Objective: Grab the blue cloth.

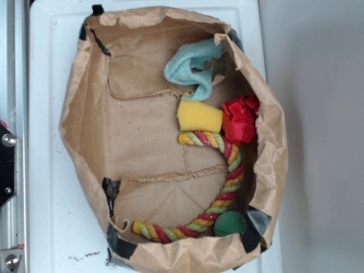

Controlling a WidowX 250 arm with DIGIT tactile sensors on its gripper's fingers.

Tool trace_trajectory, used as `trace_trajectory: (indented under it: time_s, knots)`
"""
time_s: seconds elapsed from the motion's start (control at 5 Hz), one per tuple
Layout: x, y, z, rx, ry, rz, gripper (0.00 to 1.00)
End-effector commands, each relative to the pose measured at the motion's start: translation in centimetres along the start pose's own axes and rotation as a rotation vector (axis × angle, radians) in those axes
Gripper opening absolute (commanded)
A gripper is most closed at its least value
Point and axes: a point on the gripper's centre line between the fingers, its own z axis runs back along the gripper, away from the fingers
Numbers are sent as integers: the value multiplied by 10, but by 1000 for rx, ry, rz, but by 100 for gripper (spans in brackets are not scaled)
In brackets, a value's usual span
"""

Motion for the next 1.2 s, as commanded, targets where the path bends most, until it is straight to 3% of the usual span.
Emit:
trace_trajectory:
  time_s: [0.0,0.2,1.0]
  knots:
    - [0,0,0,0,0,0,100]
    - [-4,-3,-8,24,67,-27,100]
    - [-4,-3,-8,24,67,-27,100]
